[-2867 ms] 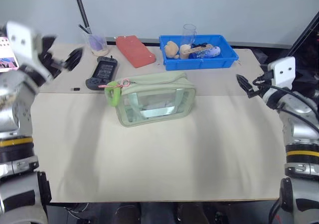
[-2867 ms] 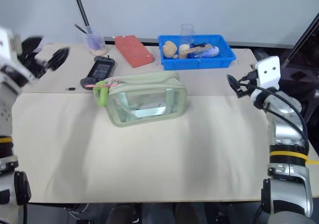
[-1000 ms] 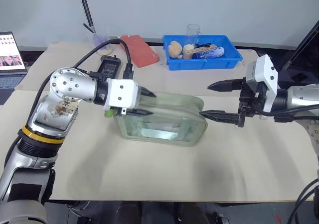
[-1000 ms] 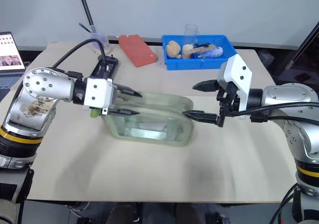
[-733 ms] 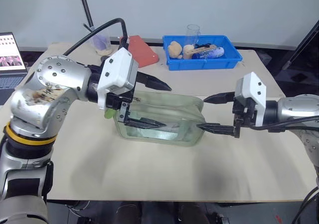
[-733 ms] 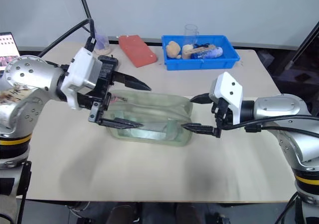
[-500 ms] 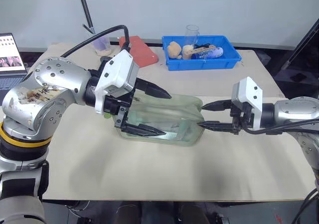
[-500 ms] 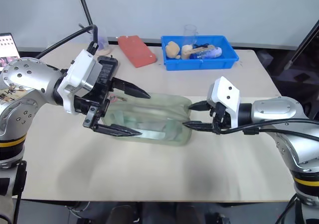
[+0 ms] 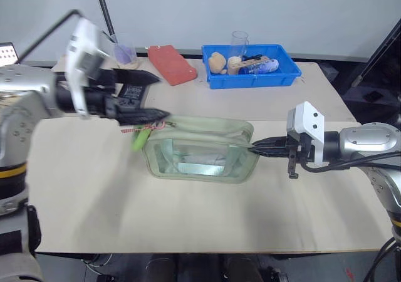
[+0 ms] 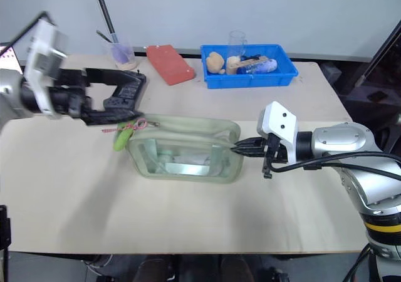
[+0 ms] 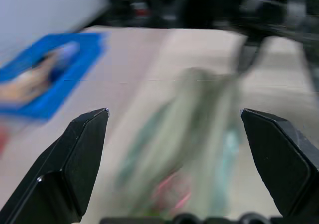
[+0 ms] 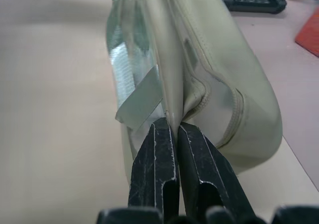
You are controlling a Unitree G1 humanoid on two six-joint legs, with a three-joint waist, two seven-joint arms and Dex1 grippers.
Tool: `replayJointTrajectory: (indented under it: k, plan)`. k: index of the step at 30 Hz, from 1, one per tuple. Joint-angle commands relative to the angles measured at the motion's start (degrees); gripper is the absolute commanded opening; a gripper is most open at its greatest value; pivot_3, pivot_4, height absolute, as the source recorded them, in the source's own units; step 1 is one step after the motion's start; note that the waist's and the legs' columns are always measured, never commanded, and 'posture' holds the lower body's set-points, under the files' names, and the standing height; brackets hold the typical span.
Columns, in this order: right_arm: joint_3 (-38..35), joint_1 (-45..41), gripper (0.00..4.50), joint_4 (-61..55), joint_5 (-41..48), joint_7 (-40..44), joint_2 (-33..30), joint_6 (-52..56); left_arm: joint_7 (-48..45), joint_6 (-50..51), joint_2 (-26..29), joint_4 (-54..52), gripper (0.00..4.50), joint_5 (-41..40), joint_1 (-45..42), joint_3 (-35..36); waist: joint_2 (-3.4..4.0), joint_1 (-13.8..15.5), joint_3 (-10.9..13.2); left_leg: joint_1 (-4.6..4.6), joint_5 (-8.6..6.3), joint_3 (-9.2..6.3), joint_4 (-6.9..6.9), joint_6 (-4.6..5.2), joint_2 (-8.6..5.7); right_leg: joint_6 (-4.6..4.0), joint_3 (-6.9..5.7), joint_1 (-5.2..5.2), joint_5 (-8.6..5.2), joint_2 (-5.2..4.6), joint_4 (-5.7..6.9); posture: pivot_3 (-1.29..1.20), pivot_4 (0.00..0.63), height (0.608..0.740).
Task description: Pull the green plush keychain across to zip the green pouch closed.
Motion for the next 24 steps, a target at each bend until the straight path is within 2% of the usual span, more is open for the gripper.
replayJointTrajectory:
  k: [1,15,22,24]
  plan:
    - [-0.51,-1.41,0.01,0.5,-0.9,0.5,0.32,-1.93,1.69,0.28,0.9,1.85,4.5,0.32,3.43,3.64,0.0,0.17,0.0,0.0,0.0,0.0,-0.01,0.0,0.0,-0.01,0.0,0.0,0.01,0.0,0.0,0.0,0.15,0.74]
    - [-0.6,-2.17,0.01,1.65,-2.02,1.05,0.94,-2.43,7.17,-0.9,-1.38,1.52,4.5,1.29,17.63,6.44,-0.02,0.39,0.01,-0.03,0.0,0.1,-0.02,-0.03,0.02,-0.58,-0.01,-0.06,0.21,-0.07,-0.03,0.0,0.15,0.74]
    - [-0.09,-2.44,0.01,2.0,-2.43,0.96,1.3,-2.63,11.38,-0.52,-7.0,-2.16,4.5,0.87,18.66,3.71,-0.04,0.52,0.01,-0.04,-0.01,0.11,-0.01,-0.03,0.01,-0.6,-0.01,-0.04,0.23,-0.1,-0.05,0.0,0.15,0.74]
    - [0.05,-2.25,0.0,2.03,-2.65,1.01,1.37,-2.84,12.05,-0.3,-8.04,-2.94,3.97,0.75,18.53,3.27,-0.03,0.41,0.01,-0.04,0.0,0.11,-0.01,-0.03,0.01,-0.59,-0.01,-0.05,0.23,-0.09,-0.05,0.0,0.15,0.74]
